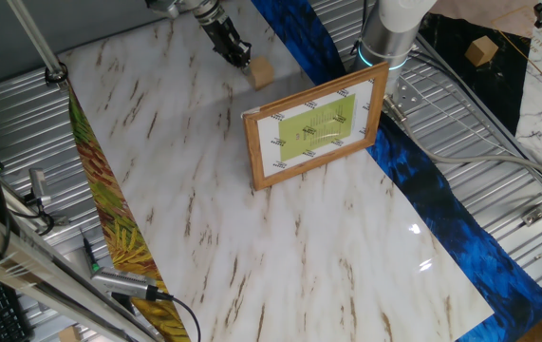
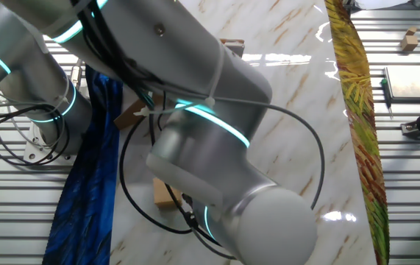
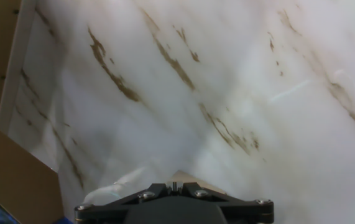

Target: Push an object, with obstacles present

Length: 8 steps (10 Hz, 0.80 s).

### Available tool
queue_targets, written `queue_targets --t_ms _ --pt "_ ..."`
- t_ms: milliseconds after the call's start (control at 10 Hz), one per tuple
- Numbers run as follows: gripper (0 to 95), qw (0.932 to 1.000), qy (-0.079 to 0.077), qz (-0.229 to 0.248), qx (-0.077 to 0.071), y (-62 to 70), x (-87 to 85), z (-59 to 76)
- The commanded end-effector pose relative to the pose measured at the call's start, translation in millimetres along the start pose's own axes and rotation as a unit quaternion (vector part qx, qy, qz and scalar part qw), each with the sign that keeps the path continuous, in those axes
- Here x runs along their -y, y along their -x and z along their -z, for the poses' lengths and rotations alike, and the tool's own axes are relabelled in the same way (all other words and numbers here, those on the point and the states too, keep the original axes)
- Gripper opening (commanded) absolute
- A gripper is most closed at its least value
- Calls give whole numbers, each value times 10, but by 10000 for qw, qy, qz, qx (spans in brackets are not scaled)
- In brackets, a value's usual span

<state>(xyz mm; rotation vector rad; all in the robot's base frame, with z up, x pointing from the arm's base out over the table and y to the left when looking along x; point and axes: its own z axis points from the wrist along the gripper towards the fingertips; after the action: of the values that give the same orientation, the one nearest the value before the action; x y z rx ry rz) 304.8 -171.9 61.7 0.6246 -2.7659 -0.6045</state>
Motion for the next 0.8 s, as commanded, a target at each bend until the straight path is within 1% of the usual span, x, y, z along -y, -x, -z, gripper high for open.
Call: queue_targets --t_ms 100,200,400,600,800 --pt "0 10000 -3 14 -12 39 -40 17" --pt "0 10000 -21 9 -36 69 -75 35" --pt "0 10000 -32 39 -50 74 -98 65" --pt "0 10000 -8 -1 -49 43 -101 110" --pt "0 9999 44 -39 -94 -39 -80 177"
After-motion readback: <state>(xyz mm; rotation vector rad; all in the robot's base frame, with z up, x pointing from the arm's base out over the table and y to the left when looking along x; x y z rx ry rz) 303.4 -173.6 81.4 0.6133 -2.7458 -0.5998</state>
